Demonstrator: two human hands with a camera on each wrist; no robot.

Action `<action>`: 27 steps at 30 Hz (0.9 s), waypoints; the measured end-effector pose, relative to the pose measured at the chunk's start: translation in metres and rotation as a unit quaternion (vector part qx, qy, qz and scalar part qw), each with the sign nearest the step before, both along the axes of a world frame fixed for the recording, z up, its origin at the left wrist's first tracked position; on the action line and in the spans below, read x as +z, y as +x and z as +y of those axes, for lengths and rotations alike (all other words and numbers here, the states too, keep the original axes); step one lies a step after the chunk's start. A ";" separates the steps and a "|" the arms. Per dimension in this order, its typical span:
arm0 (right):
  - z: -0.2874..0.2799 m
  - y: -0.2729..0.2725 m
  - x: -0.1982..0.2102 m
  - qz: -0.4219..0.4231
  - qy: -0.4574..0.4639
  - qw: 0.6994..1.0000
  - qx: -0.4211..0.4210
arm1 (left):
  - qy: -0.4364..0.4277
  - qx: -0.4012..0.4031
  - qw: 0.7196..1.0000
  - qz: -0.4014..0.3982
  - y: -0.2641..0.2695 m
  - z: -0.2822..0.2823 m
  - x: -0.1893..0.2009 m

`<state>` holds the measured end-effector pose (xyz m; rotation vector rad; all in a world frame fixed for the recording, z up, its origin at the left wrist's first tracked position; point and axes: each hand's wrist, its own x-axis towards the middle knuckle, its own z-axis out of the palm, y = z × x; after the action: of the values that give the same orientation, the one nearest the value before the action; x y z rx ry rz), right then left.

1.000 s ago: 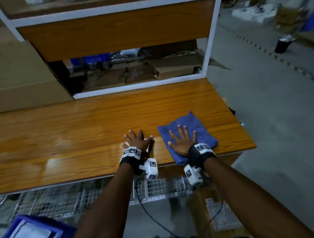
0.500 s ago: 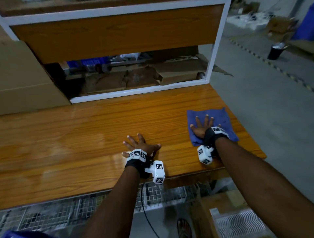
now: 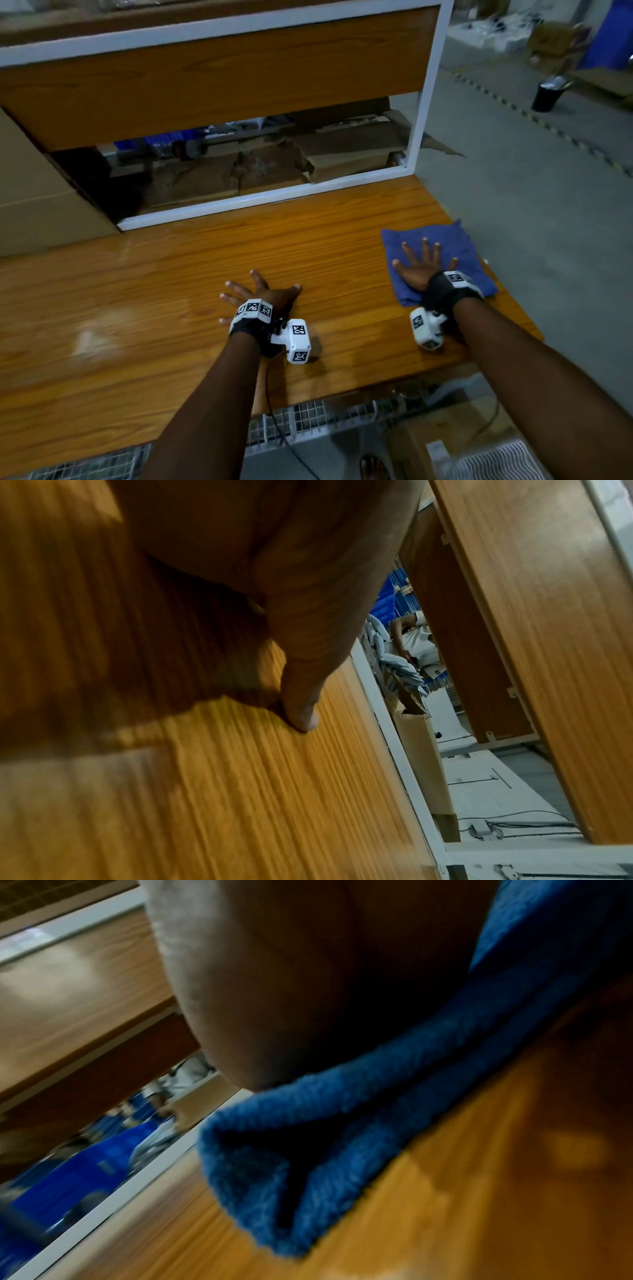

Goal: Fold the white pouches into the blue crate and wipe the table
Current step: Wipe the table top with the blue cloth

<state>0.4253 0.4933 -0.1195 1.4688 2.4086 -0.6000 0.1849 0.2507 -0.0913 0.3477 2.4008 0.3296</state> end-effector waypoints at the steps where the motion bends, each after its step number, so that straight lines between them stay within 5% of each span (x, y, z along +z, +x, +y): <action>1: 0.017 0.007 -0.002 -0.005 -0.002 1.000 -0.028 | -0.004 -0.005 1.000 -0.001 -0.003 0.000 -0.001; 6: 0.064 -0.025 -0.007 -0.009 -0.005 0.995 -0.100 | -0.017 0.005 1.000 0.003 -0.007 0.007 -0.004; 12: -0.018 -0.112 -0.002 0.015 0.002 0.998 0.069 | -0.034 0.040 0.999 -0.004 -0.009 0.022 0.006; 16: -0.051 -0.111 -0.009 0.014 -0.010 0.990 0.143 | -0.025 0.042 0.999 0.004 -0.018 0.031 0.008; 23: 0.062 -0.052 -0.008 0.002 0.002 1.000 -0.011 | -0.037 0.018 0.999 -0.004 -0.022 0.035 0.014; 27: 0.108 -0.066 -0.017 0.002 0.005 0.998 -0.069 | -0.041 0.029 0.999 -0.009 -0.028 0.040 0.015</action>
<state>0.3595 0.6012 -0.1370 1.6507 2.3302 -0.6217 0.1573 0.2909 -0.0764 0.2369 2.4032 0.2582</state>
